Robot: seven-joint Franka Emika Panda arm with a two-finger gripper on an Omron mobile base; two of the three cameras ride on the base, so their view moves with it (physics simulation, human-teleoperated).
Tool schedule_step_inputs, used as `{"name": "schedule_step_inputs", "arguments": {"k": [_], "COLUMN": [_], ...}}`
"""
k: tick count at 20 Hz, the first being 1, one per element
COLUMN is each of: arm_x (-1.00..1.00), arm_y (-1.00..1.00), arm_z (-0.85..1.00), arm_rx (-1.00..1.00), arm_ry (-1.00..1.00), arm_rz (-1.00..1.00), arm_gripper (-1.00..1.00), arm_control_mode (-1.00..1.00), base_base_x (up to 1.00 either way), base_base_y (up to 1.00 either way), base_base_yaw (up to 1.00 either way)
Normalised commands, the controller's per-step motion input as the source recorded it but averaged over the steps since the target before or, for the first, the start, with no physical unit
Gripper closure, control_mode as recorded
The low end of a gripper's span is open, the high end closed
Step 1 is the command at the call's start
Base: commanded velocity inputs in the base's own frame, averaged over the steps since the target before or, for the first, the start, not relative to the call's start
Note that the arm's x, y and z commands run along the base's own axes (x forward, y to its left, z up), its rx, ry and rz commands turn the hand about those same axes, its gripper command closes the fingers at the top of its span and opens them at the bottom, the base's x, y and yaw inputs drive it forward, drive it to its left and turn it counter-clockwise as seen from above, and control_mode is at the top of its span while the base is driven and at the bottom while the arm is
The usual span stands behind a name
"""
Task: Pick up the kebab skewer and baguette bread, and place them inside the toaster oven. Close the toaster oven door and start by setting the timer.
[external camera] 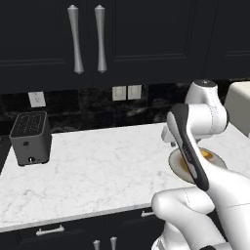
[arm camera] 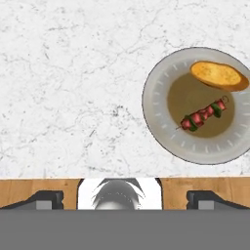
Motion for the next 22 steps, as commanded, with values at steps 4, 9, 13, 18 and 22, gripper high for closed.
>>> {"name": "schedule_step_inputs", "arguments": {"k": [4, 9, 13, 18, 22], "arm_x": [0.00, 0.00, 0.00, 0.00, 0.00], "arm_y": [0.00, 0.00, 0.00, 0.00, 0.00], "arm_z": [0.00, 0.00, 0.00, 0.00, 0.00], "arm_rx": [0.00, 0.00, 0.00, 0.00, 0.00], "arm_ry": [0.00, 0.00, 0.00, 0.00, 0.00], "arm_rz": [0.00, 0.00, 0.00, 0.00, 0.00], "arm_gripper": [-1.00, -1.00, -1.00, -1.00, -1.00], "arm_control_mode": [1.00, 1.00, 1.00, 1.00, 1.00], "base_base_x": [-0.42, -0.49, 0.00, 0.12, 0.25], "base_base_y": [-0.54, -0.81, -0.73, -0.75, -0.72], "base_base_yaw": [0.00, 0.00, 0.00, 0.00, 0.00]}}
